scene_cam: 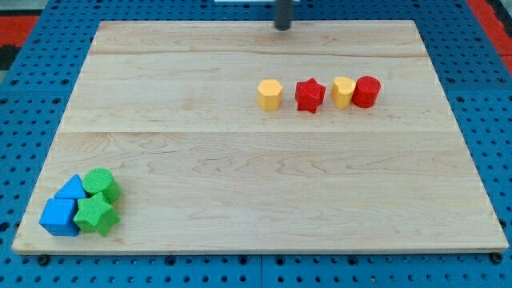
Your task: Move the yellow blocks and red blocks towards center right
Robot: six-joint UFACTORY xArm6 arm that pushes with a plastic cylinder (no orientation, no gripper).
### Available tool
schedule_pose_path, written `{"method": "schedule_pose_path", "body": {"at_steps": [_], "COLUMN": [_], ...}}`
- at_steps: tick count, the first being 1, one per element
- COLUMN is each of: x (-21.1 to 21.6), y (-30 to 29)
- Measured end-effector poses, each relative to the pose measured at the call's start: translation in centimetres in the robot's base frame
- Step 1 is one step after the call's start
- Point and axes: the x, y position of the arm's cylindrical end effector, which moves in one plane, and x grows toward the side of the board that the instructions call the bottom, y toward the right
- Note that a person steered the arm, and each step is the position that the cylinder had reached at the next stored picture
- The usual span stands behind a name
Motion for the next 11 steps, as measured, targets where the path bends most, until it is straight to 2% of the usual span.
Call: {"method": "schedule_pose_path", "body": {"at_steps": [1,2,3,4,5,7,11], "x": [3.8,10.8,15.2,15.2,16.5,17.0,17.6], "y": [-5.5,-5.7,-5.7,-5.4,-1.6,0.2,7.8]}}
